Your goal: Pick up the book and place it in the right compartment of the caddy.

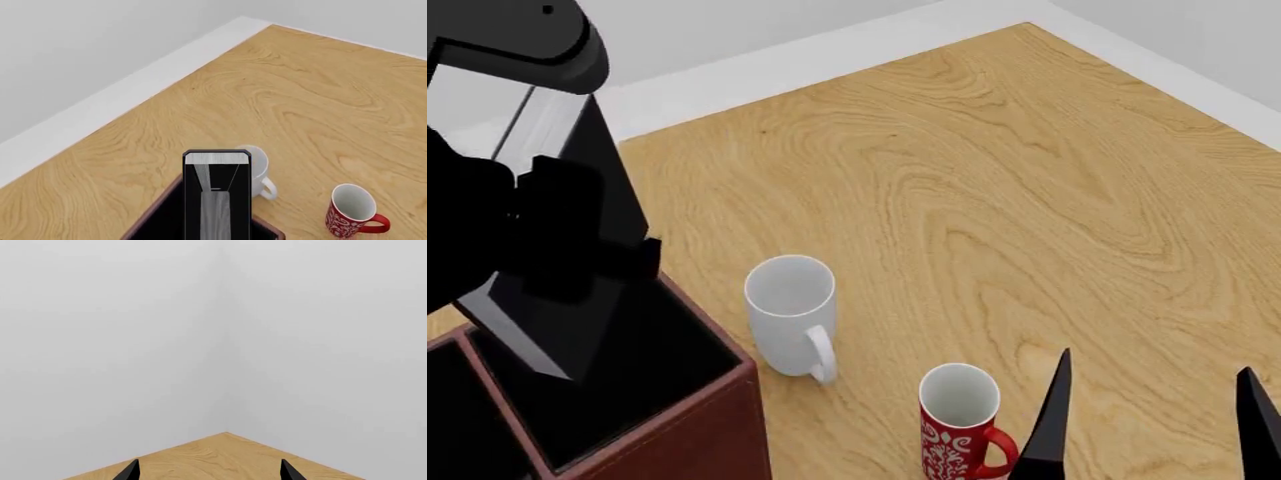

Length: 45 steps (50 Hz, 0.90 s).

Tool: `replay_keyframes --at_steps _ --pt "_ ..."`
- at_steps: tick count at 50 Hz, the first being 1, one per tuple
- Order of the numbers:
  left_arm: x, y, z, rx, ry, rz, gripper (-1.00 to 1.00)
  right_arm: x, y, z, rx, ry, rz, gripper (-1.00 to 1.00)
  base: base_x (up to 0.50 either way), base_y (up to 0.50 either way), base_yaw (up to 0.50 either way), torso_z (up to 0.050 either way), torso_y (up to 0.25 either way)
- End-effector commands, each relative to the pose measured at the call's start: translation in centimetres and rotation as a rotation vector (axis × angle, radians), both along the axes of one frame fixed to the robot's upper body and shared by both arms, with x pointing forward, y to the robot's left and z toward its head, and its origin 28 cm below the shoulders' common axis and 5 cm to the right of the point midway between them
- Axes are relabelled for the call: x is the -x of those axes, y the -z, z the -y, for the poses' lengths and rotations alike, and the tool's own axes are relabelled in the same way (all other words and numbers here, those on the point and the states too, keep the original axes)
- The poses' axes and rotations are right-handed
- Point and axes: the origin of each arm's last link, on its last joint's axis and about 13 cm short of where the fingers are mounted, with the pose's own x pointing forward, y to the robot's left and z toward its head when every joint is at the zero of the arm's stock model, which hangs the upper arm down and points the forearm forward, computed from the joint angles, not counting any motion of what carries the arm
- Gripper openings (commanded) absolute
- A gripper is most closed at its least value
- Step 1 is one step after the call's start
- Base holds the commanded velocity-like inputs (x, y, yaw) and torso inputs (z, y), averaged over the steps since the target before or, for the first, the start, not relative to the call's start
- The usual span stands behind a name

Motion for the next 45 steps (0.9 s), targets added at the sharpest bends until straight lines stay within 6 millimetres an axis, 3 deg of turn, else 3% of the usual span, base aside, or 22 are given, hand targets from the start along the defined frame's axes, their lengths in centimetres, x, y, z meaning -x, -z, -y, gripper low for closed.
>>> replay_keyframes --at_steps 1,45 --pt "-0.5 0.3 -0.2 0.012 -0.03 0.005 -1.0 0.0 0.0 0.0 -0.001 0.0 0.0 1.0 0.0 0.0 0.0 0.0 0.0" --pt "-2.6 2.8 -0.7 0.008 -0.075 -0.046 -1.0 0.0 0.0 0.1 -0.004 0.0 0.0 1.0 0.0 0.0 0.0 0.0 0.001"
